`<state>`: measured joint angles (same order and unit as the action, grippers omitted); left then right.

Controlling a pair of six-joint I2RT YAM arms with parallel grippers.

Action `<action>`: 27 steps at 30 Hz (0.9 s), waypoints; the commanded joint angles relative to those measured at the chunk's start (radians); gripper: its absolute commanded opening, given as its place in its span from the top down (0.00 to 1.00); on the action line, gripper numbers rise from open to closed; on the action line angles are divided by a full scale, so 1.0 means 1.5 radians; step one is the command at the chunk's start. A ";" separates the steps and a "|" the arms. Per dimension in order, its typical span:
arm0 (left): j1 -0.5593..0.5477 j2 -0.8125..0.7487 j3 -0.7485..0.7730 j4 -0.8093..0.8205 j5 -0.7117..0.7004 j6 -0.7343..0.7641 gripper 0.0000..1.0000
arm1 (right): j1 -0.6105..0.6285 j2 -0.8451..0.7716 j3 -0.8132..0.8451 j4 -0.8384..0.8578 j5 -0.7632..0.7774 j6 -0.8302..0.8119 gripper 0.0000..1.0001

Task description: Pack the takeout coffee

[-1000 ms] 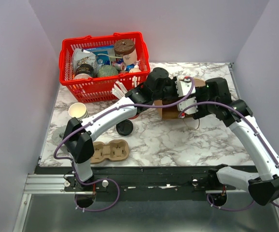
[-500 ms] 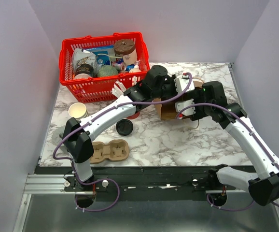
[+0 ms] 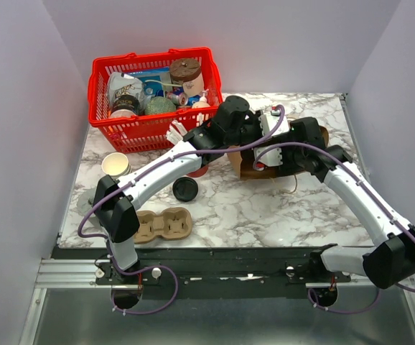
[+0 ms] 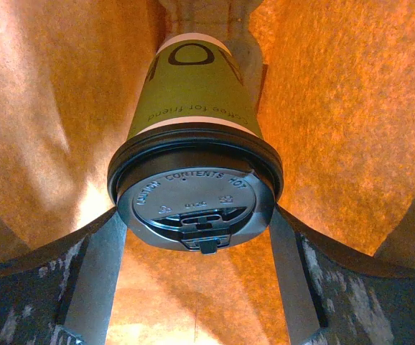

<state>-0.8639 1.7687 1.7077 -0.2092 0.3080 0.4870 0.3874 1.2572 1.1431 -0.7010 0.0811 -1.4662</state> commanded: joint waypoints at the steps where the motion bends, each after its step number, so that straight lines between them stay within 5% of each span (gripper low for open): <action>1: 0.002 -0.009 0.023 -0.009 0.018 -0.017 1.00 | 0.006 0.011 -0.012 0.035 -0.006 0.009 0.99; 15: 0.024 0.013 0.084 -0.073 0.120 -0.070 1.00 | 0.005 0.028 -0.039 0.130 0.008 -0.006 0.99; 27: 0.025 -0.008 0.076 -0.078 0.113 -0.099 1.00 | 0.005 -0.014 -0.047 0.019 0.009 0.019 0.99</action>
<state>-0.8257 1.7809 1.8252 -0.3309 0.4637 0.3729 0.3874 1.2804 1.0908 -0.5983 0.0883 -1.4700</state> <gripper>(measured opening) 0.011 0.828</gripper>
